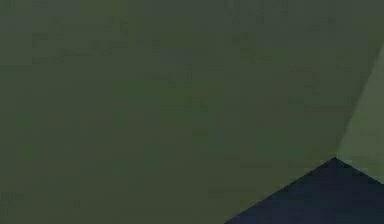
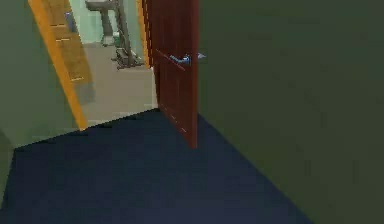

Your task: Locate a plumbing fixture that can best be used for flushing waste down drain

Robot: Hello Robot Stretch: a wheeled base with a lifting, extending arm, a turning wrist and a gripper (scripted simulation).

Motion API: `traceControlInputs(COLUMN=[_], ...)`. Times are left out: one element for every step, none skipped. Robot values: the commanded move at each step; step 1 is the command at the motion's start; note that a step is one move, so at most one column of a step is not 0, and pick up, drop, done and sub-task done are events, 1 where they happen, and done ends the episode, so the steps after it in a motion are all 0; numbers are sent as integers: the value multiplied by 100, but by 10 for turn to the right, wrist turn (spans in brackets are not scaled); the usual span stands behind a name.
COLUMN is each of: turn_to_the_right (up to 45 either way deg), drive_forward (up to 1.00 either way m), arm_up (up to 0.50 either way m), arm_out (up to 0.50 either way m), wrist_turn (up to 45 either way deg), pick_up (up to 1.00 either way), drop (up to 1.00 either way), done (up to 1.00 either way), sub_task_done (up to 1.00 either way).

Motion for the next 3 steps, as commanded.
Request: traceControlInputs(turn_to_the_right=[450, 210, 0], drive_forward=[0, 0, 100], arm_up=[0, 0, 0], arm_out=[0, 0, 0], wrist_turn=[0, 0, 0], pick_up=[0, 0, 0], drop=[0, 0, 0], done=[0, 0, 0], sub_task_done=[0, 0, 0])
